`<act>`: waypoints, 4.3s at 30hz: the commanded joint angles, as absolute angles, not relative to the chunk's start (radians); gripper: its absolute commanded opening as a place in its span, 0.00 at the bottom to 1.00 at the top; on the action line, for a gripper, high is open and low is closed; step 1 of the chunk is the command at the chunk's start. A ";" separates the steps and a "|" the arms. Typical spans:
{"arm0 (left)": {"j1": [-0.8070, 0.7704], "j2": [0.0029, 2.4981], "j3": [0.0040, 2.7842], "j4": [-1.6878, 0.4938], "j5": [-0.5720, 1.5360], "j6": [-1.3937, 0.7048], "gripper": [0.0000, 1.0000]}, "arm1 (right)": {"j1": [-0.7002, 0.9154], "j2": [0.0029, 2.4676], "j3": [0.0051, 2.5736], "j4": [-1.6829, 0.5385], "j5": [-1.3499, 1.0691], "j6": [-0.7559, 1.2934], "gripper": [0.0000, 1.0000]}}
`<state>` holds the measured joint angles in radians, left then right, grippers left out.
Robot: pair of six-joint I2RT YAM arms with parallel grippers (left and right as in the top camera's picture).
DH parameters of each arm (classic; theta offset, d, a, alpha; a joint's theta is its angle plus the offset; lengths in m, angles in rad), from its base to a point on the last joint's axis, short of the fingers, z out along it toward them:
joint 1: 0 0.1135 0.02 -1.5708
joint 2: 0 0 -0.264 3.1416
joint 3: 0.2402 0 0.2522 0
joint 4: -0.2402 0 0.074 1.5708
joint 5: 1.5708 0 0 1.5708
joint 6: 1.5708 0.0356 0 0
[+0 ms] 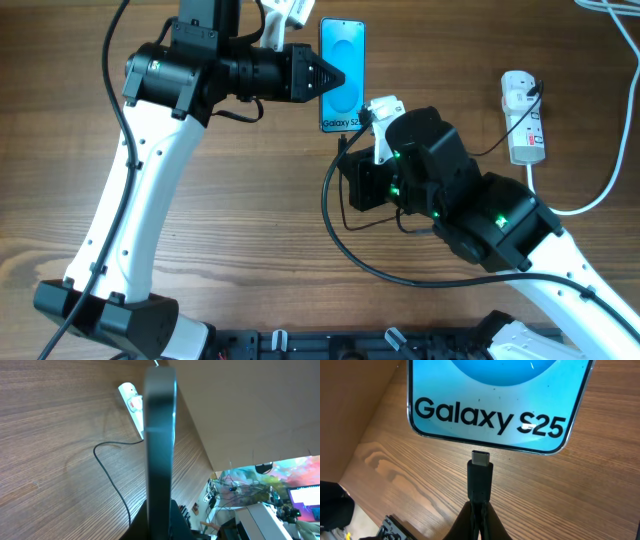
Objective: Plug charger to phone and switch on socket
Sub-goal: 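Push the connector up into the phone port with the right gripper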
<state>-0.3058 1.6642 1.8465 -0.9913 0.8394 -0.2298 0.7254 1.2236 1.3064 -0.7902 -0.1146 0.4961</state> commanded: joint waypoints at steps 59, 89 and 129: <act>-0.301 1.658 1.850 -0.988 0.935 -0.213 0.04 | 0.725 1.206 1.330 -0.757 -0.053 0.506 0.04; -0.301 1.659 1.850 -1.006 0.935 -0.187 0.04 | 0.725 1.206 1.364 -0.767 0.002 0.526 0.04; -0.301 1.666 1.850 -1.053 0.830 -0.245 0.04 | 0.725 1.195 1.387 -0.745 -0.005 0.523 0.48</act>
<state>-0.2928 1.6642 1.8469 -1.0508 0.8829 -0.2214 0.7334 1.2175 1.3560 -0.7326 -0.0071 0.5198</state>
